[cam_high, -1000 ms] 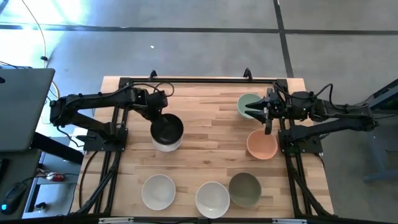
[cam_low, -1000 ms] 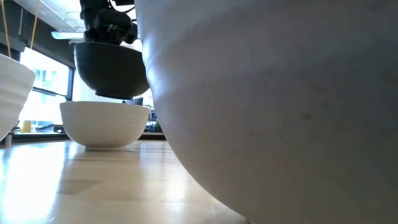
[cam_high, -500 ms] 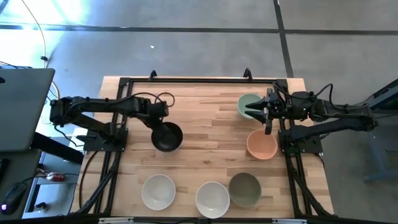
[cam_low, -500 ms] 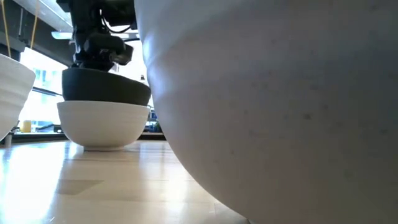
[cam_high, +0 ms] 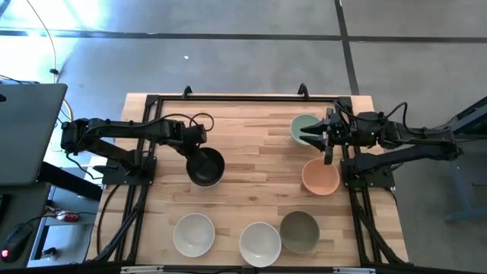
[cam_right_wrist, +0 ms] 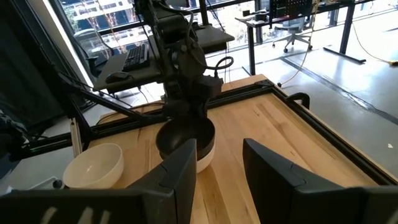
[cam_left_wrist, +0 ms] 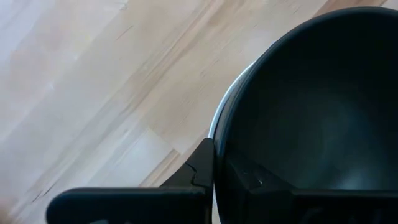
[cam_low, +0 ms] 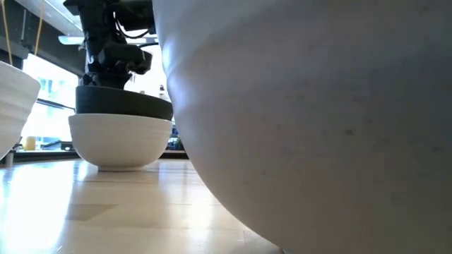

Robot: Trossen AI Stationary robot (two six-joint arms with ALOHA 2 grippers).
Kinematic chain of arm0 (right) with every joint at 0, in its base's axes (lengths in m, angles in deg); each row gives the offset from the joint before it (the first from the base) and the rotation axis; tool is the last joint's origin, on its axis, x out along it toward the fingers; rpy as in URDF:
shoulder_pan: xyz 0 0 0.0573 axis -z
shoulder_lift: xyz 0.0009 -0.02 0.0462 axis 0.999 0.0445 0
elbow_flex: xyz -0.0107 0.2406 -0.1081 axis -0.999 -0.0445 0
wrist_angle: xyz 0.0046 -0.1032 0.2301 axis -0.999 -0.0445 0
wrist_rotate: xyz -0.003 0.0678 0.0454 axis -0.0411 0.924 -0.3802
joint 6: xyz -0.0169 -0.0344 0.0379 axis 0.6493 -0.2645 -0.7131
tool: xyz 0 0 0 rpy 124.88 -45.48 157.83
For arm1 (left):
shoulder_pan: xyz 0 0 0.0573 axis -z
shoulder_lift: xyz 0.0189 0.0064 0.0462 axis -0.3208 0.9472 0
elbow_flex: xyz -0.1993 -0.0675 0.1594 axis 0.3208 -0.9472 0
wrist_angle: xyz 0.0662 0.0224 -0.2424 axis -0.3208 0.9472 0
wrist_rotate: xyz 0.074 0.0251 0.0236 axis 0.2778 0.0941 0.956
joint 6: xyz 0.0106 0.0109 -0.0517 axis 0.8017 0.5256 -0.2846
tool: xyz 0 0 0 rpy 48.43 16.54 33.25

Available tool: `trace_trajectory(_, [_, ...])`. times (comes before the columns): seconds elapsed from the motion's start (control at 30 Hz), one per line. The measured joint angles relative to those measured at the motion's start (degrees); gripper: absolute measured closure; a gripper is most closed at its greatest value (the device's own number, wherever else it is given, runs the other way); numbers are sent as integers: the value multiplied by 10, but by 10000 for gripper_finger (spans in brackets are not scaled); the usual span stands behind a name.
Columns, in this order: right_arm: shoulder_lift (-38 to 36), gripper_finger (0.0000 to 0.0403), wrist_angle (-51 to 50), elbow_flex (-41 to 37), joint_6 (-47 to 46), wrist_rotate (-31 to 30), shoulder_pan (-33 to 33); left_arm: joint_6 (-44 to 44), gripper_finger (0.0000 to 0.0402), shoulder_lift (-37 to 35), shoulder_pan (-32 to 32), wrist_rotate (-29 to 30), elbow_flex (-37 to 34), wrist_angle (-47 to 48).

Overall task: Nest bowls inside each other
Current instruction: Stack the black bowl on the top left white bowl

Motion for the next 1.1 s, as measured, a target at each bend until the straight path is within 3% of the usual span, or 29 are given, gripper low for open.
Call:
trace_trajectory(0.4, [0, 279, 0, 0, 0, 0, 0, 0, 360, 0, 9, -4, 0, -14])
trace_trajectory(0.6, [0, 279, 0, 0, 0, 0, 0, 0, 363, 6, 18, -4, 0, -15])
trace_trajectory(0.77, [0, 279, 0, 0, -8, 0, 0, 0, 396, 34, 20, -11, 0, -26])
trace_trajectory(1.0, [0, 279, 0, 0, -21, 5, -6, -3, 396, 74, 38, -20, 2, -84])
trace_trajectory(1.1, [0, 279, 0, 0, -21, 5, -12, -7, 376, 78, 44, -16, 1, -98])
